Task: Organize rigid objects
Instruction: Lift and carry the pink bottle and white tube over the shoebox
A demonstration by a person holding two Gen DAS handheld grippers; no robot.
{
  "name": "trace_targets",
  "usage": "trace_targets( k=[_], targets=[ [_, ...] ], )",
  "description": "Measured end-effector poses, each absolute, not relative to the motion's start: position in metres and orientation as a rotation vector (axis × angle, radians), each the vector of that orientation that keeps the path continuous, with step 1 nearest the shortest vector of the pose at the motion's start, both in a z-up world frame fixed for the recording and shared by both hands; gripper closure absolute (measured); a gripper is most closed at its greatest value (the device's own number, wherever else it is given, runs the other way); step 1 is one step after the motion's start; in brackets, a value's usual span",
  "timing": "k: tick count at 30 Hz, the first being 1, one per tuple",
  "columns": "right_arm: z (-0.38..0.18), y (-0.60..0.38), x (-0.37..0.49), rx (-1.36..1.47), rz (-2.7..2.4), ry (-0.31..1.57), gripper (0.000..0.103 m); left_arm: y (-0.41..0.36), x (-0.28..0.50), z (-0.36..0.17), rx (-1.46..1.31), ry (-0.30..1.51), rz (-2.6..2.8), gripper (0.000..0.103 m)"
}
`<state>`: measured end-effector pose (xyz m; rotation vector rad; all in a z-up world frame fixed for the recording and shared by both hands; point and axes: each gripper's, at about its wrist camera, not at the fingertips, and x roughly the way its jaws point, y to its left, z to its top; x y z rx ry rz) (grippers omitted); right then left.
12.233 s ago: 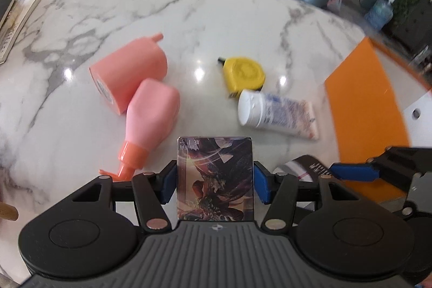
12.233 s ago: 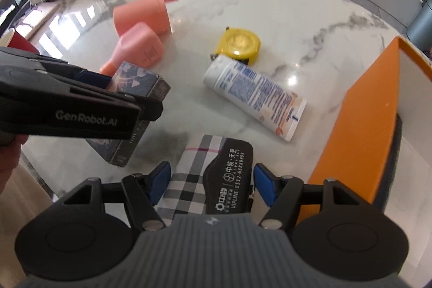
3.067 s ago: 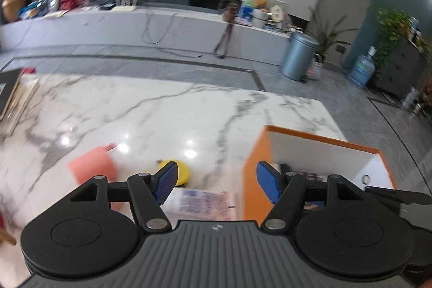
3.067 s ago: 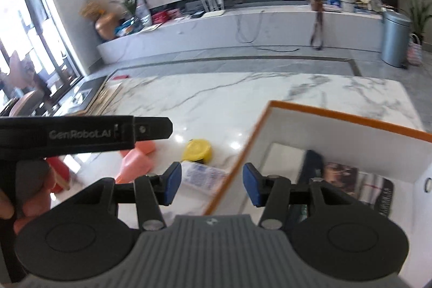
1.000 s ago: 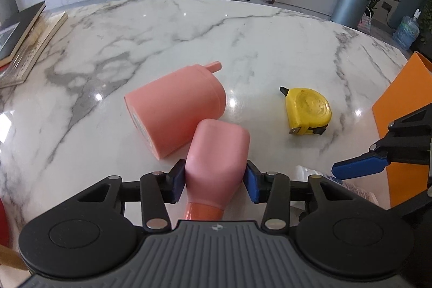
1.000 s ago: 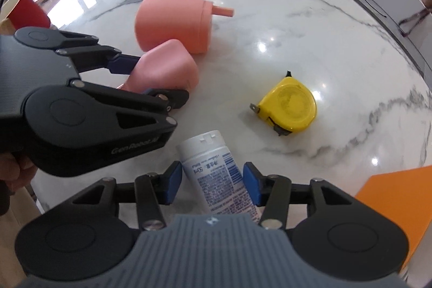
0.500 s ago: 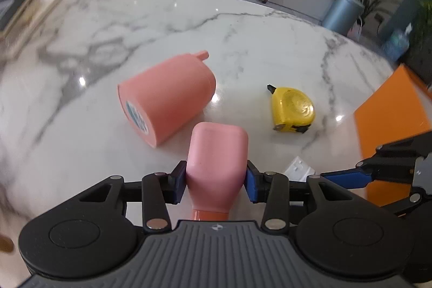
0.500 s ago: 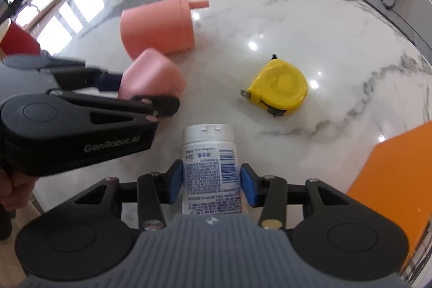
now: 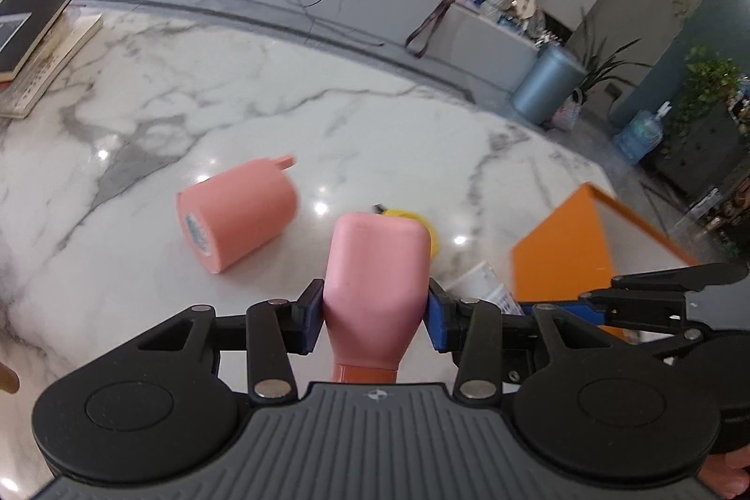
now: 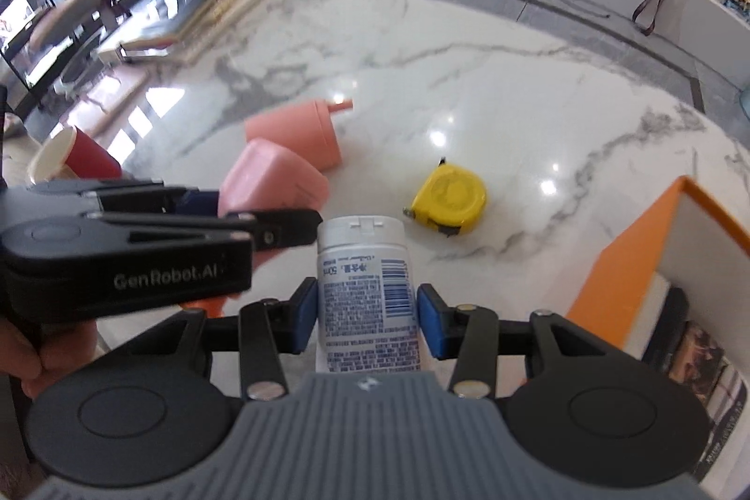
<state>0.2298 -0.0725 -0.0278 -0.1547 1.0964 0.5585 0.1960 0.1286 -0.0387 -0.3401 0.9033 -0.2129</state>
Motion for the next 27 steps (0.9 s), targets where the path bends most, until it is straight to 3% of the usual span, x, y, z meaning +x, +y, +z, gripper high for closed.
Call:
trace_targets(
  k=[17, 27],
  targets=[
    [0.038, -0.189, 0.184, 0.003, 0.411, 0.925, 0.058, 0.046, 0.179, 0.031, -0.275, 0.826, -0.325, 0.054],
    [0.033, -0.29, 0.164, 0.071, 0.234, 0.923, 0.058, -0.045, 0.183, 0.04, -0.179, 0.824, -0.478, 0.054]
  ],
)
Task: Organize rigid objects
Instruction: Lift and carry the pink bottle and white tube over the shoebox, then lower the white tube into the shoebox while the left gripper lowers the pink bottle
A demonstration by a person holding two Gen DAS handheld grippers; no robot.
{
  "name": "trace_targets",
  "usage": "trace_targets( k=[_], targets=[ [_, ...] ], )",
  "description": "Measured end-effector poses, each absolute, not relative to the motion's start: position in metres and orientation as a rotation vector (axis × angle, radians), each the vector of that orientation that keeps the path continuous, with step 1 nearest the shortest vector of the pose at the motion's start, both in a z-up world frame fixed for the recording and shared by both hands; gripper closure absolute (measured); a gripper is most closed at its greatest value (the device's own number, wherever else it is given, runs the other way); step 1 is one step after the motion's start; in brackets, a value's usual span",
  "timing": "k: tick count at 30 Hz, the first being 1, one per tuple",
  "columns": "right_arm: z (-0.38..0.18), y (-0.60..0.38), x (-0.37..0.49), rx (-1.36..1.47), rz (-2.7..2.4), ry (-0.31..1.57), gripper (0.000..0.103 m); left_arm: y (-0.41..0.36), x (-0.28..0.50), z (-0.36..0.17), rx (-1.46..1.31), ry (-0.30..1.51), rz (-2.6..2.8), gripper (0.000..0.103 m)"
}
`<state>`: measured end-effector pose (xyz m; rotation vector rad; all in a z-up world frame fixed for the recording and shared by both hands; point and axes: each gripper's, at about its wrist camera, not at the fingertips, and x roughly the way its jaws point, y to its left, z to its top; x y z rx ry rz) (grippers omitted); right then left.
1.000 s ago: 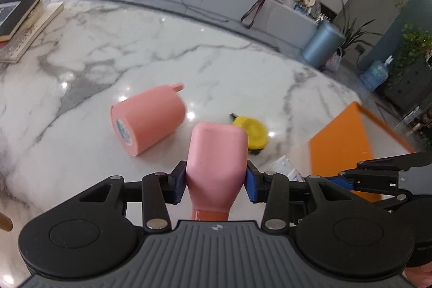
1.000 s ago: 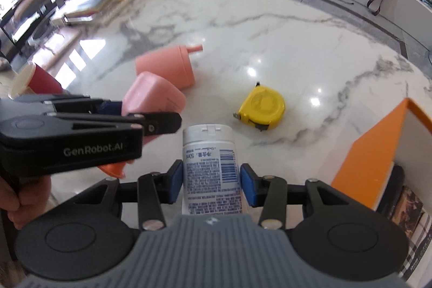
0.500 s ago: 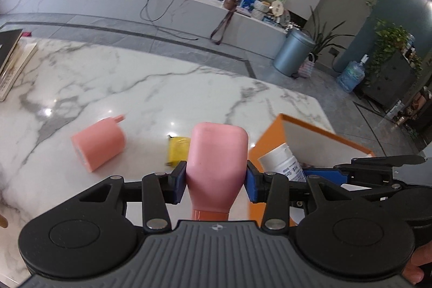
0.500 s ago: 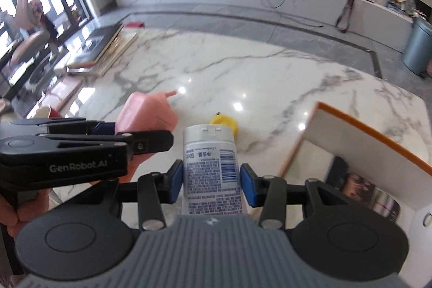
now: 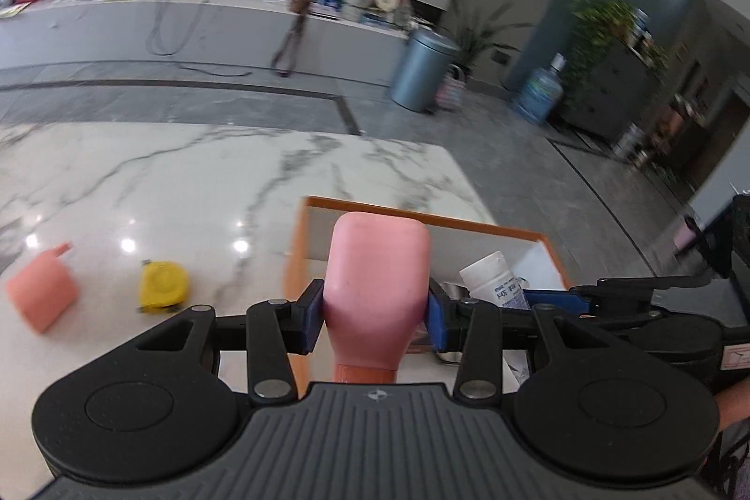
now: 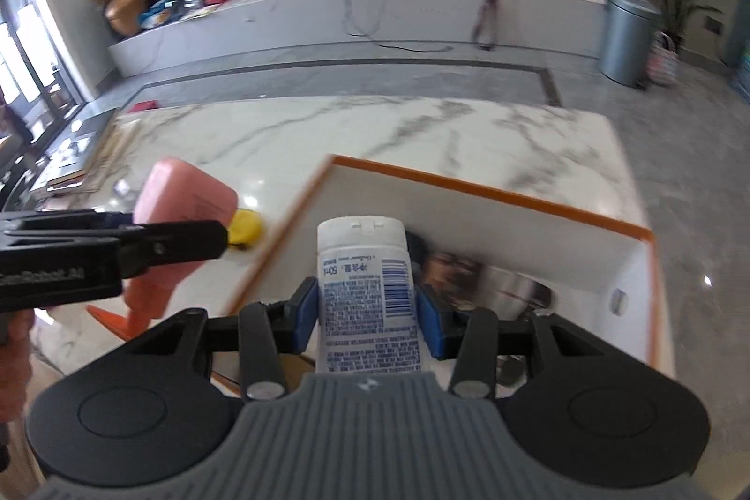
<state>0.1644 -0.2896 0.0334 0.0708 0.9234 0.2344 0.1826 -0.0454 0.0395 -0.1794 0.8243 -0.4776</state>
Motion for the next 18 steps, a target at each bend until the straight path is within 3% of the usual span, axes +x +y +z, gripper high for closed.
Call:
trace_targets(
  k=[18],
  targets=[
    [-0.03, -0.365, 0.162, 0.13, 0.126, 1.025, 0.058, -0.135, 0.205, -0.005, -0.114, 0.98, -0.595, 0.054]
  ],
)
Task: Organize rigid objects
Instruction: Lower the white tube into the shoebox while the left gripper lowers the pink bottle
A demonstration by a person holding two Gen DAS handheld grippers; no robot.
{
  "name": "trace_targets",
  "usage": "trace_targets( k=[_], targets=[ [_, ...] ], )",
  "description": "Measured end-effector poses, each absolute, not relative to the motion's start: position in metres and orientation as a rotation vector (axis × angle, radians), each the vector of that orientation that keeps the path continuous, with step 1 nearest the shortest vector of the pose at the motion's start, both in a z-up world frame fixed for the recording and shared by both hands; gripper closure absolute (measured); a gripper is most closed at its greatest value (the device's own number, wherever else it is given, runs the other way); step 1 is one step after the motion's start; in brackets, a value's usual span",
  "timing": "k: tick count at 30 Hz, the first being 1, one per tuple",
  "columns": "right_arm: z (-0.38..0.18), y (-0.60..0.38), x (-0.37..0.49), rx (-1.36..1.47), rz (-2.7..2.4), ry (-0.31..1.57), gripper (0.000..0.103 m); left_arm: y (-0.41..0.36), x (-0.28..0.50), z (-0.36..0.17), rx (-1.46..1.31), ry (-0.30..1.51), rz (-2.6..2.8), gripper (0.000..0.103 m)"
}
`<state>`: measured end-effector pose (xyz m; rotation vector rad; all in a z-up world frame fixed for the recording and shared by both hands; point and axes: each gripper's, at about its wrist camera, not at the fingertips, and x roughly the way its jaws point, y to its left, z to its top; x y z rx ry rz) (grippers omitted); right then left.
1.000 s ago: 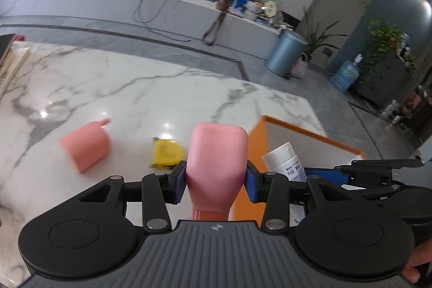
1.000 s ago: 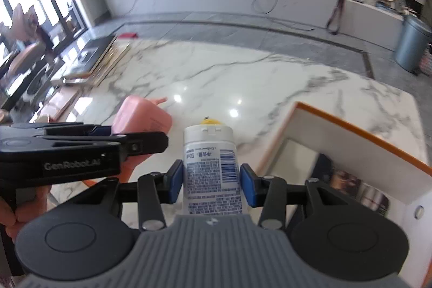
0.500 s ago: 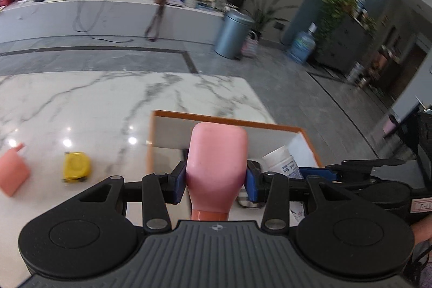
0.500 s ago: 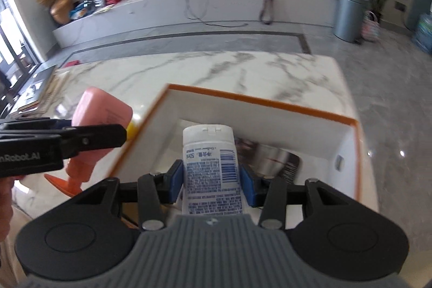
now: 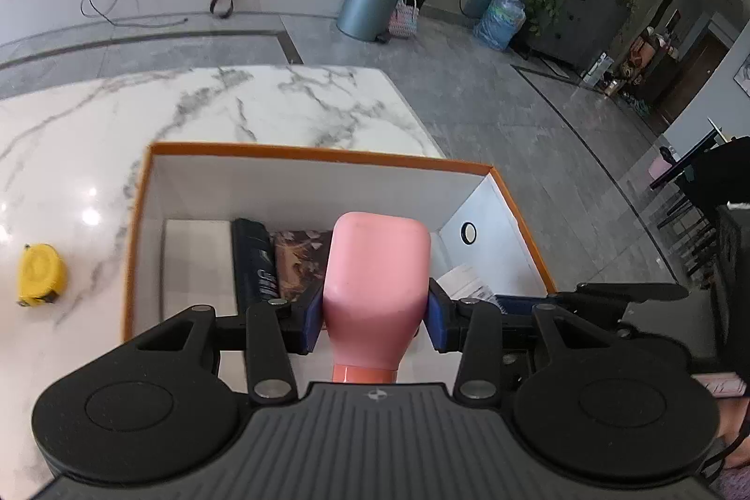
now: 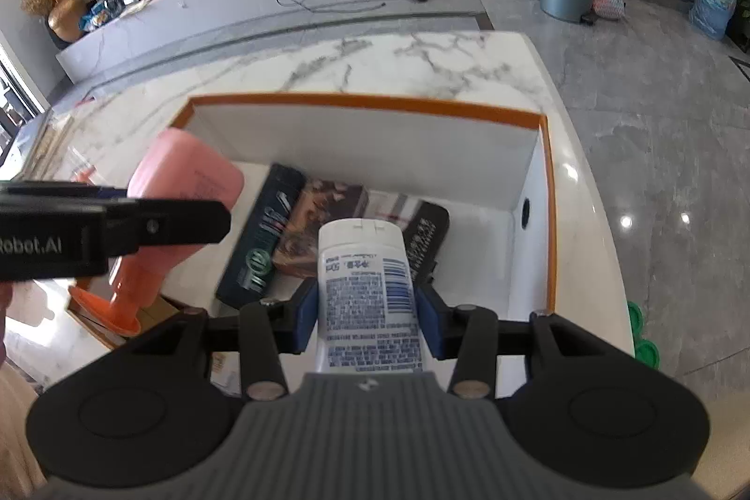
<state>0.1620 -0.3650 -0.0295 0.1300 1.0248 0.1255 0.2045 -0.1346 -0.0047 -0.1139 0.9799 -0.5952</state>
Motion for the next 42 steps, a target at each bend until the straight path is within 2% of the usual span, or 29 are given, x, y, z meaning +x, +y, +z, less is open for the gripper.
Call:
trace_targets(
  k=[9, 11, 14, 24, 25, 29, 42],
  targets=[
    [-0.057, -0.363, 0.175, 0.123, 0.188, 1.111, 0.062, -0.155, 0.216, -0.037, -0.092, 1.104, -0.581, 0.054],
    [-0.063, -0.359, 0.178, 0.115, 0.207, 1.134, 0.074, -0.155, 0.217, -0.045, -0.086, 1.136, -0.568, 0.054],
    [-0.071, -0.356, 0.181, 0.127, 0.223, 1.166, 0.081, -0.153, 0.218, -0.054, -0.1, 1.181, -0.555, 0.054],
    [-0.064, -0.355, 0.175, 0.123, 0.208, 1.124, 0.079, -0.148, 0.22, -0.07, -0.199, 1.27, -0.535, 0.054],
    [-0.062, -0.357, 0.175, 0.126, 0.201, 1.116, 0.078, -0.149, 0.222, -0.071, -0.218, 1.282, -0.53, 0.054],
    [-0.059, -0.356, 0.171, 0.096, 0.168, 1.096, 0.064, -0.149, 0.222, -0.076, -0.226, 1.3, -0.51, 0.054],
    [-0.058, -0.354, 0.167, 0.081, 0.141, 1.085, 0.059, -0.147, 0.223, -0.08, -0.231, 1.336, -0.476, 0.053]
  ],
)
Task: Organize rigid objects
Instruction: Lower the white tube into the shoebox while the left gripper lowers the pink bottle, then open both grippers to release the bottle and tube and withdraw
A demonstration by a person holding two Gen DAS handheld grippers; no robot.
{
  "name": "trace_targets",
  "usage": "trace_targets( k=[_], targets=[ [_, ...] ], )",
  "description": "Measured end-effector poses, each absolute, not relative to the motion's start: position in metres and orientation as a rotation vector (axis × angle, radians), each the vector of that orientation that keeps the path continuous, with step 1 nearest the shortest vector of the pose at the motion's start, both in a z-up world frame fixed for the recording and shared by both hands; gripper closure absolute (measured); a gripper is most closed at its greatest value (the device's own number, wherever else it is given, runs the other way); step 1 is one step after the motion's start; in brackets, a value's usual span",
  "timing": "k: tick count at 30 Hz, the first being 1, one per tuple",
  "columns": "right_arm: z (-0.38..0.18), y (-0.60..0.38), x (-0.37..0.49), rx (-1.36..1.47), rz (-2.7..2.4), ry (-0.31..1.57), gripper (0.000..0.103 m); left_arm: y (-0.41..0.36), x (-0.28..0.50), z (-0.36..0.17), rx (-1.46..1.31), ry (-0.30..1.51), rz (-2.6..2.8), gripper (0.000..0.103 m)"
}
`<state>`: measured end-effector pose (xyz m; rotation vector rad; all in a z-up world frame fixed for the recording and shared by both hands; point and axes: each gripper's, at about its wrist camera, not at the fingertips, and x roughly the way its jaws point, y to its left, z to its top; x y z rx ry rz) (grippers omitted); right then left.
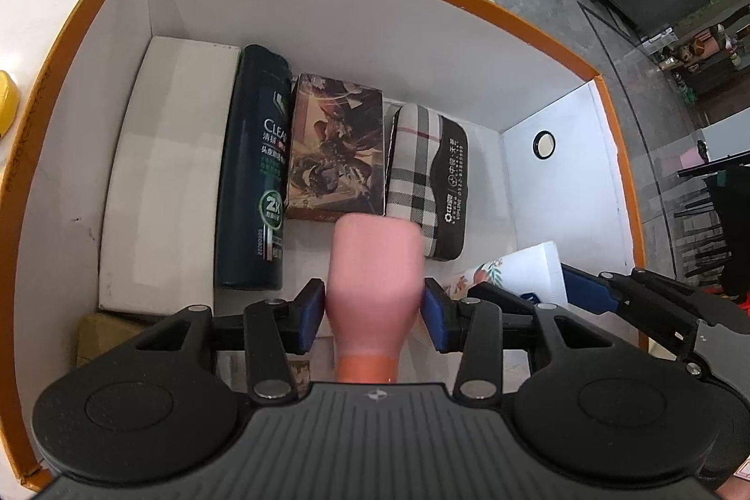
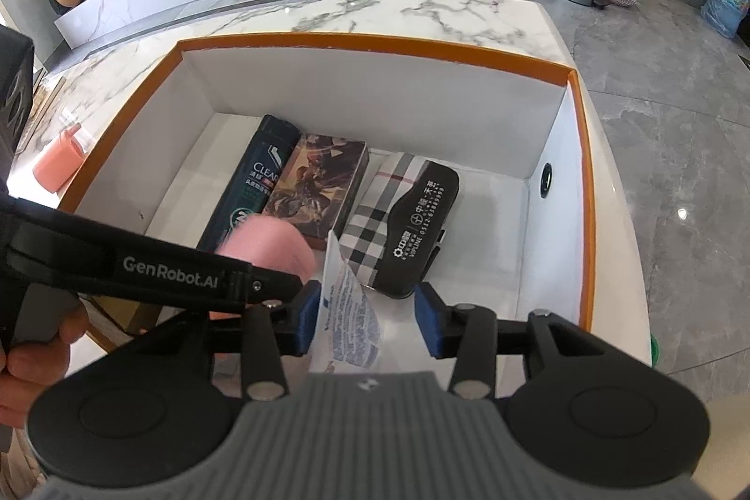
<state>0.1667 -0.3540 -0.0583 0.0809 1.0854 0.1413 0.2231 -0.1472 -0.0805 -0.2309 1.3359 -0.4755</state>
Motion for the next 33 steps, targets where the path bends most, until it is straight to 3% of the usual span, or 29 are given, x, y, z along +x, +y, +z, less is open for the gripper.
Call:
trace_targets(
  k=[14, 33],
  targets=[
    [-0.05, -0.344, 0.159, 0.078, 0.138, 1.06, 0.052, -0.143, 0.208, -0.051, -0.155, 1.209, -0.51, 0.053],
    [-0.012, -0.293, 0.152, 0.022, 0.189, 0.939, 0.051, -0.083, 0.185, 0.0, -0.109, 1.017, -0.451, 0.053]
  ],
)
